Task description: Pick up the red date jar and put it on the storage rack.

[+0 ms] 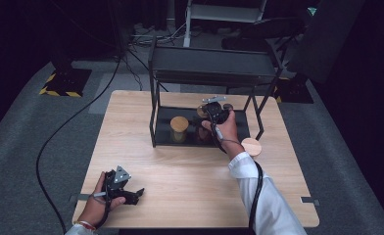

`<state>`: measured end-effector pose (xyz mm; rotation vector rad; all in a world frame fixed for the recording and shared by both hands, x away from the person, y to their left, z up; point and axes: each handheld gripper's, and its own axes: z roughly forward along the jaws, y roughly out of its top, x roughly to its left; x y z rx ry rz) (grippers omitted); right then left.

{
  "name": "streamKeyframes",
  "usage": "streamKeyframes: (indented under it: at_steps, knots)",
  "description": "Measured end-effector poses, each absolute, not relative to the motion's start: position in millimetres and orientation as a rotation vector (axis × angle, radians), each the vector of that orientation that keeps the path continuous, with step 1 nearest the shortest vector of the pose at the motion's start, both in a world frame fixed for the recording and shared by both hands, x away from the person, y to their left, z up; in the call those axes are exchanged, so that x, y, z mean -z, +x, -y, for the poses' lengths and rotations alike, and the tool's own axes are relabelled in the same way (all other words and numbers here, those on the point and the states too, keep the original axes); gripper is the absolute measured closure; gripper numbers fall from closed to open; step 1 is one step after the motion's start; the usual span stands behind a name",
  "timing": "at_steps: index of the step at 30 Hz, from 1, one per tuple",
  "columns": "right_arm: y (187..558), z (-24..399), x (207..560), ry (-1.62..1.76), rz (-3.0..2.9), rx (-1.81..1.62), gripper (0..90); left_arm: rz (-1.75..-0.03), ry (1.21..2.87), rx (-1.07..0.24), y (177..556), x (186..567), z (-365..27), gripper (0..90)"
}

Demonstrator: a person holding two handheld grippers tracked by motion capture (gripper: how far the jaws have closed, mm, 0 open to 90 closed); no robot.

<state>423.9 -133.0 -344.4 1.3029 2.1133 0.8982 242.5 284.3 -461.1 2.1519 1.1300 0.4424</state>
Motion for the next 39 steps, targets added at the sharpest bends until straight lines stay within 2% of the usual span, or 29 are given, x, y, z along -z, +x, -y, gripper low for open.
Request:
streamKeyframes:
  at_steps: [7, 39]
  knots:
    - [425.7, 134.1, 346.1, 1.324, -2.132, -0.908, 3.5, -1.131, 2.151, -0.442, 242.5, 461.1, -284.3, 0.0]
    - [381.9, 133.9, 335.3, 1.242, -2.119, -0.904, 3.2, -1.127, 2.157, -0.444, 242.7, 460.7, -284.4, 0.0]
